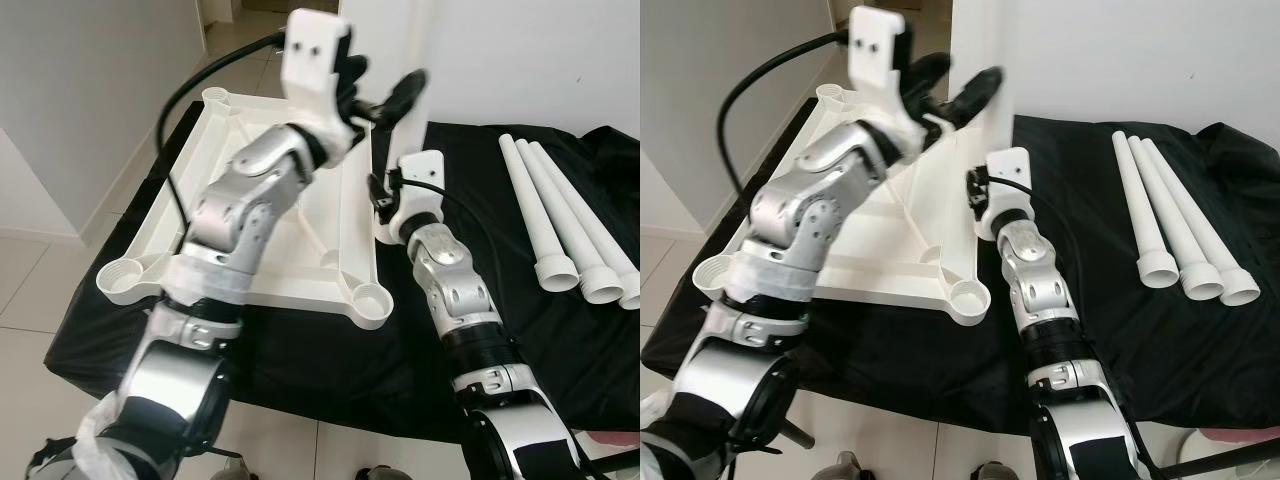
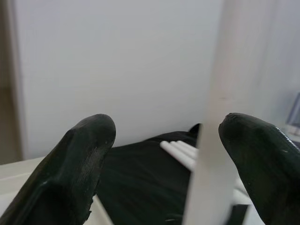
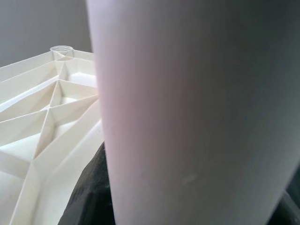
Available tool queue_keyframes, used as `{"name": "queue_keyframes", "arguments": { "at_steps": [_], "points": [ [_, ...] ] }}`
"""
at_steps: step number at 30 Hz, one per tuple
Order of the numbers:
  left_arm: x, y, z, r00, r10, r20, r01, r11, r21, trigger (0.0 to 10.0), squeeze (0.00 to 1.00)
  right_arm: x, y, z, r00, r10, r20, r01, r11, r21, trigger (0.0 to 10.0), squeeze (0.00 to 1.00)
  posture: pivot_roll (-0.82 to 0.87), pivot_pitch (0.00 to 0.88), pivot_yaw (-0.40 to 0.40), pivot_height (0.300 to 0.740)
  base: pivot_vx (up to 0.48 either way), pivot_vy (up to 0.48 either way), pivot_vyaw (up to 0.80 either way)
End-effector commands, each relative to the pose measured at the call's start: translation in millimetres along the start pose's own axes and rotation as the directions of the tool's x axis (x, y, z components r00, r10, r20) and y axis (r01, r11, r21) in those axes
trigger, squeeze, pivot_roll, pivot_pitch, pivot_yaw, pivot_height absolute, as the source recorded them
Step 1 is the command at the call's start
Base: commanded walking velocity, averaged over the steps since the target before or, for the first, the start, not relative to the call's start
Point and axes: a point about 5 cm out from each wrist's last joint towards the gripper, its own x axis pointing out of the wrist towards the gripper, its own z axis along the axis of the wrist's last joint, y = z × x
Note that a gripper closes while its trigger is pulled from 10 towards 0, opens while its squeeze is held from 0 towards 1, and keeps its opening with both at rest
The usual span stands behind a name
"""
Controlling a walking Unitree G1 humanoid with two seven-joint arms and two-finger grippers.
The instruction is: Building children table
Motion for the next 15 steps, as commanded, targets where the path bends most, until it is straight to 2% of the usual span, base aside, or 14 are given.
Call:
{"name": "queue_keyframes", "arguments": {
  "at_steps": [1,2,4,5,7,15],
  "points": [
    [-4.9,-1.5,0.5,0.997,-0.081,0.014,0.080,0.995,0.059,10.0,0.00,-2.8,-0.9,2.5,1.000,-0.012,0.027,0.011,1.000,0.025,10.0,0.00,-0.02,0.000,-0.016,0.740,0.000,0.000,0.00],
    [-4.9,-1.5,0.5,0.997,-0.081,0.014,0.080,0.995,0.059,10.0,0.00,-2.8,-0.9,2.5,1.000,-0.012,0.027,0.011,1.000,0.025,10.0,0.00,-0.02,0.000,-0.016,0.740,0.000,0.000,0.00],
    [-14.9,16.4,-8.9,1.000,0.000,-0.029,0.003,0.994,0.109,10.0,0.00,-7.7,-1.5,-1.1,0.999,-0.033,0.041,0.031,0.998,0.047,10.0,0.00,-0.02,0.000,-0.019,0.740,0.000,0.000,0.00],
    [-14.9,16.4,-8.9,1.000,0.000,-0.029,0.003,0.994,0.109,10.0,0.00,-7.7,-1.5,-1.1,0.999,-0.033,0.041,0.031,0.998,0.047,10.0,0.00,-0.02,0.000,-0.019,0.740,0.000,0.000,0.00],
    [-26.5,30.4,-17.2,0.996,0.051,-0.075,-0.039,0.988,0.152,10.0,0.00,-13.1,2.3,-2.9,0.997,-0.041,0.070,0.036,0.997,0.074,10.0,0.00,-0.02,0.000,-0.019,0.740,0.000,0.000,0.00],
    [-43.1,40.2,-29.7,0.988,0.086,-0.131,-0.053,0.970,0.235,10.0,0.00,-23.5,7.8,-4.6,0.993,-0.029,0.113,0.020,0.997,0.078,10.0,0.00,-0.01,0.000,-0.019,0.740,0.000,0.000,0.00]
  ]
}}
